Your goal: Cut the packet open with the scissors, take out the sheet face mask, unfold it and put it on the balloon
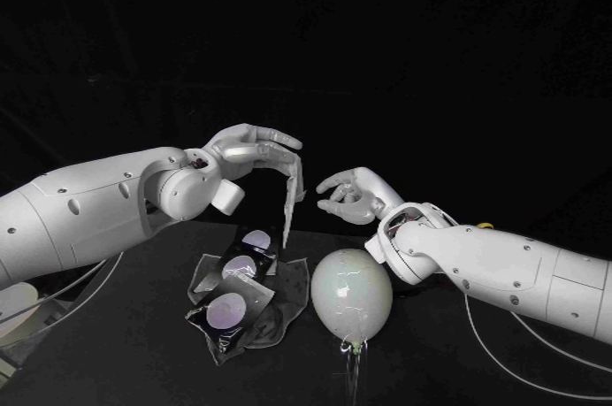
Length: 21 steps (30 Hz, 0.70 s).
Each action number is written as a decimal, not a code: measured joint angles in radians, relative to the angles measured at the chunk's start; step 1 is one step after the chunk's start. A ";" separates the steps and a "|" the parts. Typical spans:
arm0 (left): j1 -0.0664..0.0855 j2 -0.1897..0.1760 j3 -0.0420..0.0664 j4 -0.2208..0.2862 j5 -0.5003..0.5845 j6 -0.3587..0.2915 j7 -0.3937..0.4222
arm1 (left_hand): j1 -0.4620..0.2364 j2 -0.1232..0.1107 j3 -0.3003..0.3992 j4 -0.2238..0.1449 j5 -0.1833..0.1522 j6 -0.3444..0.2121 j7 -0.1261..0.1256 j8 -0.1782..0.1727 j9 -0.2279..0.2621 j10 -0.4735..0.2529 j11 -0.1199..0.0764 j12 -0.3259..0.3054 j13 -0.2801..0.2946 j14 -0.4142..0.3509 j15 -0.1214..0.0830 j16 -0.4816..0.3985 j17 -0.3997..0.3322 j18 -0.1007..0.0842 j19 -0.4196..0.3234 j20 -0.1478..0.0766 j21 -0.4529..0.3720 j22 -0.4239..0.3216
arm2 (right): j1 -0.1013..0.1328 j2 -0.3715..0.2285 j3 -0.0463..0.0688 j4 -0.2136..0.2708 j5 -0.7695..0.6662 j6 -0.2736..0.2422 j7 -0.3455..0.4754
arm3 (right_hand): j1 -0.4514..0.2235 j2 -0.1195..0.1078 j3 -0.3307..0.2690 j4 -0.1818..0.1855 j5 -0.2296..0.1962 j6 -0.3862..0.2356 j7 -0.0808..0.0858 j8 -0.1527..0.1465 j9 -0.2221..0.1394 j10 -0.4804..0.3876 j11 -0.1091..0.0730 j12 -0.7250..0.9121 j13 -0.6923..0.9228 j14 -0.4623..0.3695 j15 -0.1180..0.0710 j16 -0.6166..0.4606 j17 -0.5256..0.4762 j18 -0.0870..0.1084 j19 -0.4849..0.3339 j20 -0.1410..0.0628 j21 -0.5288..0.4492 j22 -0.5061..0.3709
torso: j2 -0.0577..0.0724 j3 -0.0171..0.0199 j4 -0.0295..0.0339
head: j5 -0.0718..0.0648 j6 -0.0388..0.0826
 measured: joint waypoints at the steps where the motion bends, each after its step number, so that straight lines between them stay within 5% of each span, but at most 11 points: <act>1: 0.000 0.000 0.000 0.001 0.000 0.000 0.000 | 0.000 0.000 0.000 0.000 0.000 0.000 0.000 0.000 0.000 0.000 0.000 0.000 0.000 0.000 0.000 0.000 0.000 0.000 0.000 0.000 0.000 0.000 | 0.000 0.001 0.000 0.000 -0.007 -0.015 0.010 | 0.000 0.000 0.005 0.000 0.000 0.006 -0.003 0.000 -0.002 0.000 -0.002 0.024 0.018 0.023 -0.003 0.028 0.038 -0.002 0.028 -0.002 0.055 0.003 | 0.000 0.0000 0.0000 | 0.000 0.000; 5: 0.000 0.001 0.000 0.007 0.000 0.001 -0.001 | 0.000 0.000 0.000 0.000 -0.002 0.000 0.000 0.000 0.000 0.000 0.000 0.000 0.000 0.002 -0.001 0.000 0.000 0.000 0.000 0.000 0.000 0.000 | 0.000 0.007 0.000 -0.002 -0.032 -0.057 0.035 | -0.004 -0.004 0.014 -0.004 0.006 0.020 -0.005 -0.005 -0.013 -0.003 -0.014 0.125 0.094 0.107 -0.010 0.123 0.180 -0.043 0.128 -0.011 0.259 0.005 | 0.000 0.0001 0.0006 | 0.000 0.000; 10: 0.000 0.001 0.000 0.010 0.000 0.002 -0.002 | 0.000 0.000 0.000 0.000 -0.003 0.000 0.000 0.000 0.000 0.000 0.000 0.000 0.000 0.002 -0.002 0.000 0.000 0.000 0.000 0.000 0.000 0.000 | -0.001 0.021 0.000 -0.013 -0.063 -0.081 0.051 | -0.016 0.000 0.021 -0.003 0.006 0.028 -0.010 -0.017 -0.026 0.025 -0.017 0.383 0.339 0.142 -0.010 0.196 0.230 -0.066 0.213 -0.014 0.446 0.006 | 0.000 0.0003 0.0005 | 0.000 0.001; 21: 0.000 0.003 0.000 0.014 0.000 0.003 -0.003 | 0.000 0.000 0.000 0.000 0.000 0.000 0.000 0.000 -0.001 0.002 0.002 0.000 0.000 0.002 -0.001 0.000 0.001 -0.001 0.000 0.000 0.000 0.000 | -0.002 0.033 0.000 -0.034 -0.140 -0.088 0.039 | -0.023 -0.008 0.022 -0.018 0.006 0.014 -0.004 -0.040 -0.042 0.198 -0.008 0.843 0.791 0.145 -0.007 0.254 0.234 -0.097 0.286 -0.009 0.625 0.005 | 0.000 -0.0001 0.0000 | -0.002 0.001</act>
